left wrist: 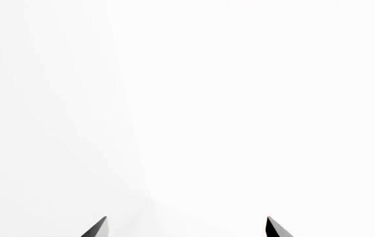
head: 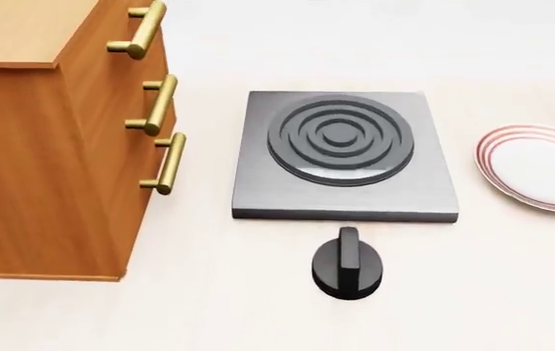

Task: Put the bowl on the stove.

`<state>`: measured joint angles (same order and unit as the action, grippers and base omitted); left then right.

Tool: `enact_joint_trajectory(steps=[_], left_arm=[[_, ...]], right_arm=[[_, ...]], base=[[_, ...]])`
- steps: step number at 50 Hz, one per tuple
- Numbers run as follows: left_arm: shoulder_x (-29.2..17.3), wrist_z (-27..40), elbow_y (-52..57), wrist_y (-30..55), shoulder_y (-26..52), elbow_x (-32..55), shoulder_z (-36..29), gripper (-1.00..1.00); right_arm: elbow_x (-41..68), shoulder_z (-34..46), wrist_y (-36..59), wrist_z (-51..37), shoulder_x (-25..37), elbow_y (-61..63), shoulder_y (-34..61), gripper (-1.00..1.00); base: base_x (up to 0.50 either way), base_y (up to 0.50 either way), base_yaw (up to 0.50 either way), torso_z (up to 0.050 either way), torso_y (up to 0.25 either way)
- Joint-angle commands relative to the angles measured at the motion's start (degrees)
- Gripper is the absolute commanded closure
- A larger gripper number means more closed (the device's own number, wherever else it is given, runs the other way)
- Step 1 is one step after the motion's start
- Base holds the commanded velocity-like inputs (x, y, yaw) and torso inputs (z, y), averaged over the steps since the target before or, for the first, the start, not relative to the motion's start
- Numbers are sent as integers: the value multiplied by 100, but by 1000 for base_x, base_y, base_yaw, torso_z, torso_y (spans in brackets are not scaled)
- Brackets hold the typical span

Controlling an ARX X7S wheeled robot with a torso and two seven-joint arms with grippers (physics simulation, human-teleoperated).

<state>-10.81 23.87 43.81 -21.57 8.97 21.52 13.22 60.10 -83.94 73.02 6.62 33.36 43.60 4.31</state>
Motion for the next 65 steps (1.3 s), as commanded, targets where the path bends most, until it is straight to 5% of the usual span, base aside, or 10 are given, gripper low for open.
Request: enact_joint_trajectory(steps=[1,29,37,46,65], left_arm=[[74,-26,-45,-67,-21,-141,102,-100],[-21,129,-13,-76,-62,-134,58,-100],[-33,132,-54,-114,-83,-145,7,-100],[-49,153,-52,-136,-119,-148,-42,-100],[-121,254,-47,-90,-87,-144,-85,-100]], right_arm=[[-155,-74,-137,51,-116,22,-94,-100],[-47,223,-229,-56,-62,-25,-180,-100],[786,163,587,-351,581,-490,7,-100],[764,-142,938,528,1447,-844,-994,-100],[305,-206,1003,1564,1425,-1572,-2579,-100]], base=[[500,0,0,0,0],[411,0,0,0,1],[0,0,0,0,0],[0,0,0,0,1],[0,0,0,0,0]])
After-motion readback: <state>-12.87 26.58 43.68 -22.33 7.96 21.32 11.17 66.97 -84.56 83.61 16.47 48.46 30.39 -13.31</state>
